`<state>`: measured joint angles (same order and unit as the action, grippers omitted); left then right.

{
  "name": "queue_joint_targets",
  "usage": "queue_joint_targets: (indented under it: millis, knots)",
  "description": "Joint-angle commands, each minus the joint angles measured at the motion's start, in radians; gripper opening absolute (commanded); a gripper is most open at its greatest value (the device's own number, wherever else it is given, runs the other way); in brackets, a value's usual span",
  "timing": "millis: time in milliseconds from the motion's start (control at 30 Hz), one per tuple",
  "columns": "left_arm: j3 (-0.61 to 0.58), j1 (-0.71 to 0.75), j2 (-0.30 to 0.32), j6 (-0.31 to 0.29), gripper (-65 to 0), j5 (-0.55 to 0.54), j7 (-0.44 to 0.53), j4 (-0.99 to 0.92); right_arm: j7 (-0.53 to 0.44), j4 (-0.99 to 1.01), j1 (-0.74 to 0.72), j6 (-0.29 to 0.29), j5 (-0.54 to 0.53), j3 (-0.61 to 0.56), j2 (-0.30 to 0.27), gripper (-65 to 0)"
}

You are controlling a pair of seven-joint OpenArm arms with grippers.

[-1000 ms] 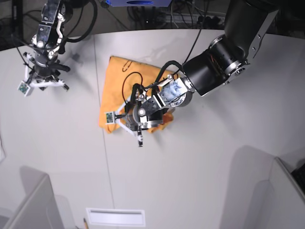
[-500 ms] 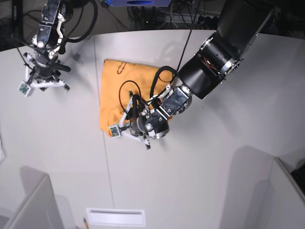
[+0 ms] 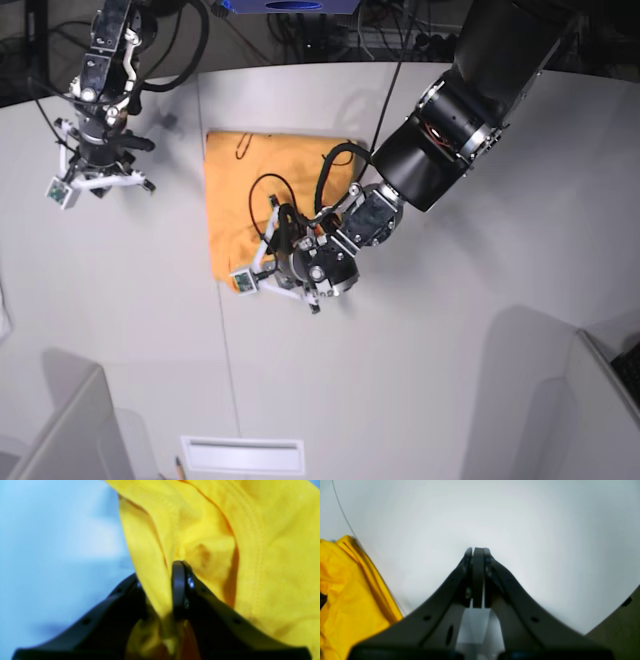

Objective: Fold the T-shirt properly
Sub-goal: 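Pull the bundle toward the table center with the left gripper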

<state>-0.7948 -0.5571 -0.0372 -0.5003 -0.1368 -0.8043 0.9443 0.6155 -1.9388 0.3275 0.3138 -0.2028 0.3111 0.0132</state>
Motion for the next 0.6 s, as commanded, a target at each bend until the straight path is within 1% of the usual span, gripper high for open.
queue_joint_targets:
  millis: [0,133,333,367,500,567]
  knots:
    - [-0.016,0.029,0.023,-0.014,-65.0,0.055,-0.129,0.009,-0.022,-0.015,-0.008,-0.005,0.01,0.003,-0.008,-65.0]
    - [-0.015,0.025,0.024,-0.013,-65.0,0.055,-0.14,0.106,-0.022,-0.015,-0.008,-0.005,0.01,0.003,-0.008,-65.0]
    - [-0.015,0.012,0.024,-0.011,-65.0,0.055,-0.14,0.115,-0.022,-0.015,-0.006,-0.005,0.01,0.003,-0.008,-65.0]
    - [-0.013,0.01,0.024,-0.011,-61.4,0.055,-0.137,0.121,-0.022,-0.015,-0.006,-0.005,0.01,0.003,-0.008,-65.0]
    - [-0.013,-0.017,0.023,-0.011,-36.9,0.053,-0.132,0.124,-0.021,-0.015,-0.006,-0.005,0.01,0.003,-0.008,-65.0]
    - [-0.011,-0.024,0.023,-0.011,-26.2,0.053,-0.132,0.126,-0.021,-0.015,-0.006,-0.005,0.01,0.003,-0.008,-65.0]
